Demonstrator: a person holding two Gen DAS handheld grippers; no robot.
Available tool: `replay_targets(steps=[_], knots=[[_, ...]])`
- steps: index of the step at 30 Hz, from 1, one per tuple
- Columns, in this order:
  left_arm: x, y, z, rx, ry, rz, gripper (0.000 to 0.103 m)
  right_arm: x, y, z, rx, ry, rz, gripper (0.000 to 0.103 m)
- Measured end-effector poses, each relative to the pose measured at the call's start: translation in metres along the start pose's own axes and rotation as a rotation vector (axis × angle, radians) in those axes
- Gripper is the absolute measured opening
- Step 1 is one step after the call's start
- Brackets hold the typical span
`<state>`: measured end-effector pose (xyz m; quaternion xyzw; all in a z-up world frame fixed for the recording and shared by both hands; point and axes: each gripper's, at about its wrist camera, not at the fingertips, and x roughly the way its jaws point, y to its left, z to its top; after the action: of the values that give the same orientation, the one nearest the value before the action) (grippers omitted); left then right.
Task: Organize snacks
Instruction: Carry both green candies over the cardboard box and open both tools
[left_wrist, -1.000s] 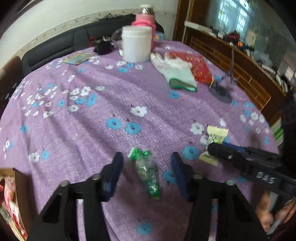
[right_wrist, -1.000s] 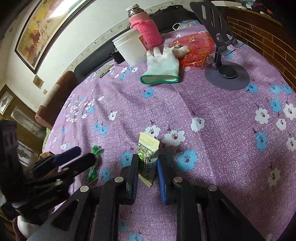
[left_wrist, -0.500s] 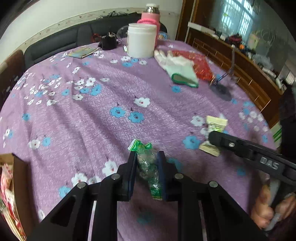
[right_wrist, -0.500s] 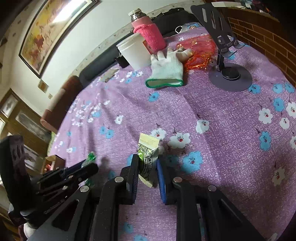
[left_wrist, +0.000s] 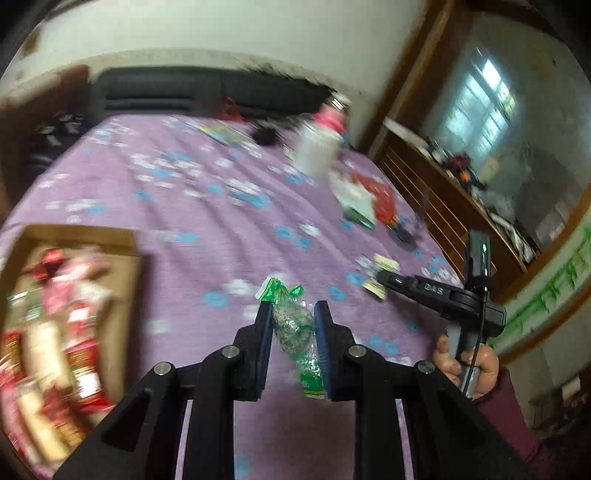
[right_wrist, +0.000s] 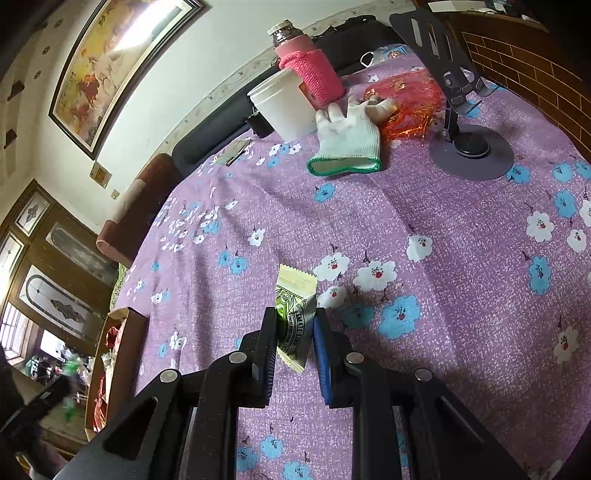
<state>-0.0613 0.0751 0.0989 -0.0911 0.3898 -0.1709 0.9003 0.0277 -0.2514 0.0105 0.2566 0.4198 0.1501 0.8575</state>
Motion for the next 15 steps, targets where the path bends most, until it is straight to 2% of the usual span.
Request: replay_targets(steps=[5, 10, 15], knots=[[-0.063, 0.059, -0.021, -0.081, -0.091, 0.127, 0.022, 0.004, 0.012, -0.01, -0.044, 0.014, -0.022, 0.02], [-0.103, 0.122, -0.044, -0.208, -0.117, 0.215, 0.022, -0.001, 0.042, -0.021, -0.129, 0.002, -0.059, 0.02], [-0.122, 0.162, -0.065, -0.291, -0.136, 0.245, 0.022, -0.005, 0.086, -0.037, -0.173, 0.037, 0.016, 0.02]])
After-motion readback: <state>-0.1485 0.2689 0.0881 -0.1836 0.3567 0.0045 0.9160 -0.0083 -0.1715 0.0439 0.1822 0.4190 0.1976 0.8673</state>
